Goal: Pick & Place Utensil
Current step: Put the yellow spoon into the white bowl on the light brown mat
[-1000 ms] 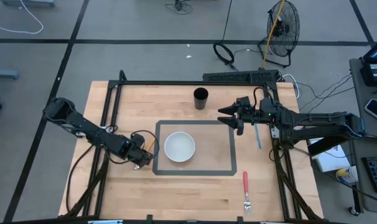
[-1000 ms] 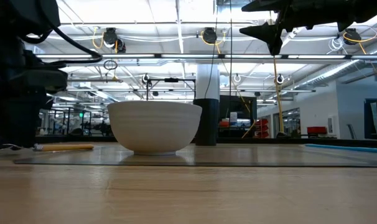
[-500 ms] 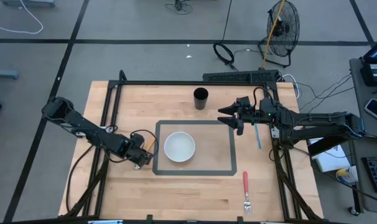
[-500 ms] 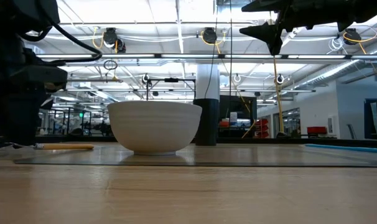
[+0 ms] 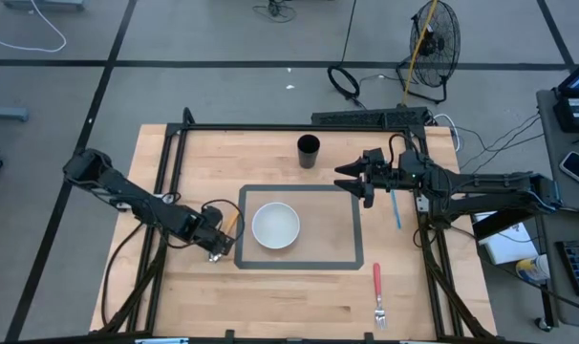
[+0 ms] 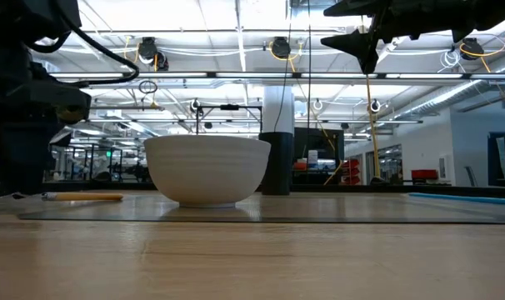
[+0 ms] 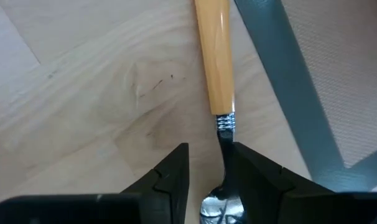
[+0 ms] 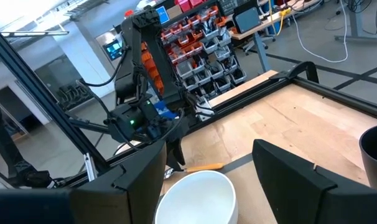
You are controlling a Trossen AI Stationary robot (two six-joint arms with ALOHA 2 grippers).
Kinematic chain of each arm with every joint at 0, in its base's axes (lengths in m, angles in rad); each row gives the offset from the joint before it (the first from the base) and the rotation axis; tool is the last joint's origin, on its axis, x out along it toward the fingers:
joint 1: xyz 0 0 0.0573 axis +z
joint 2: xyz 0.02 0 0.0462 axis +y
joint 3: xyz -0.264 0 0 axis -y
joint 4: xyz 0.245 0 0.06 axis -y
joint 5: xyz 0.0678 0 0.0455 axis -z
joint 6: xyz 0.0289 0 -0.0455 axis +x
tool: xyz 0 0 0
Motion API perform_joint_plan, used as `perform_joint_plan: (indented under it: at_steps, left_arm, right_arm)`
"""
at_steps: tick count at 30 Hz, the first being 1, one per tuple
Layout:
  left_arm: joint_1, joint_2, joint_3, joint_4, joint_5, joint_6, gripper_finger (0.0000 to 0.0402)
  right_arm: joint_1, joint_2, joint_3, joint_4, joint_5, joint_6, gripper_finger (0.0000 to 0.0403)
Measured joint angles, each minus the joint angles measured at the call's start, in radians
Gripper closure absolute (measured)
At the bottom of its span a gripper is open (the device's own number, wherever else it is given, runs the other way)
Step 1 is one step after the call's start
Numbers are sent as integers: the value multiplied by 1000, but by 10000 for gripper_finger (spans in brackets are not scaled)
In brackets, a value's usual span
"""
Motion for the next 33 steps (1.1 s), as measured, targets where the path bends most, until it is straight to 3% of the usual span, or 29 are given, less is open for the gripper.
perform_joint_plan:
  at_steps: [13, 19, 29, 33]
  left_arm:
    - [58, -20, 0, 42, -19, 107, 279]
    - [91, 53, -12, 117, 58, 162, 280]
    - [101, 82, -10, 87, 122, 198, 280]
    - [101, 83, -10, 51, 140, 205, 310]
  right_arm:
    - [0, 0, 0, 2, 0, 3, 165]
    - [0, 0, 0, 0, 0, 4, 165]
    - [0, 0, 0, -4, 1, -3, 165]
    - [0, 0, 0, -4, 1, -11, 165]
